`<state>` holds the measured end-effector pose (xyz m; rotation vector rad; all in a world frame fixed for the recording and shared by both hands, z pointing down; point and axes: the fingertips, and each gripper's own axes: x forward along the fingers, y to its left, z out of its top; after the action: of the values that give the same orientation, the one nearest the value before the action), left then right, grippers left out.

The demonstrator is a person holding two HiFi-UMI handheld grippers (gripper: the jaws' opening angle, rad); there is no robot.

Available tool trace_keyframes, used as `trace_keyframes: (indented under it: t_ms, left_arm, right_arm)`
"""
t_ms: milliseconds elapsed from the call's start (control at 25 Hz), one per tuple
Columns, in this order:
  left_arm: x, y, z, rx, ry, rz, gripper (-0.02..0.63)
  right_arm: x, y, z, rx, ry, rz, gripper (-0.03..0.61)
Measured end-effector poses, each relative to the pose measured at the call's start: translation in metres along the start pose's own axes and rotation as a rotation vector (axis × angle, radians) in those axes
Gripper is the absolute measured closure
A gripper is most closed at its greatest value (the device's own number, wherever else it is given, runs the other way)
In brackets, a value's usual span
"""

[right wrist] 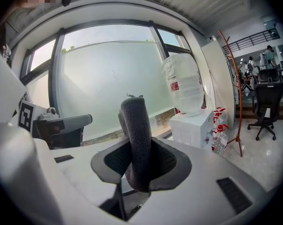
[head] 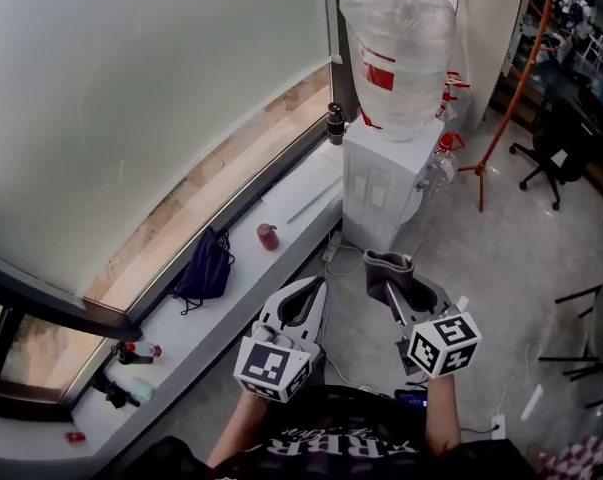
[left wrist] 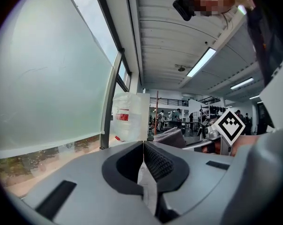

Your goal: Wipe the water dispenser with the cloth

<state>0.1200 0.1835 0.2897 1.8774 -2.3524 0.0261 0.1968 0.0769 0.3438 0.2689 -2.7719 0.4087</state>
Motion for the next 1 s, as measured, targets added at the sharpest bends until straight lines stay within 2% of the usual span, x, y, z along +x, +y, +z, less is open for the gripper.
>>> trace_keyframes:
  t_ms: [240,400,560,720,1000]
  left_arm:
    - [0.023,0.098,0.015,0.013,-0.002,-0.043,0.595]
    - [0.039,0.144,0.021,0.004,-0.009,-0.101,0.595]
    - [0.051,0.169,0.015,-0.005,0.001,-0.165,0.595]
    - [0.063,0.190,0.007,-0.036,0.015,-0.189,0.595]
    - [0.090,0.189,-0.002,-0.078,0.032,-0.231,0.595]
  right_arm:
    - [0.079,0.007,0.037,0.010,-0.008,-0.074,0.465]
    - [0.121,0.011,0.055,0.016,-0.023,-0.132,0.465]
    - [0.145,0.008,0.056,0.033,-0.011,-0.197,0.465]
    - [0.153,0.001,0.055,0.045,0.009,-0.246,0.465]
    - [0.147,-0.031,0.054,0.072,0.034,-0.315,0.465]
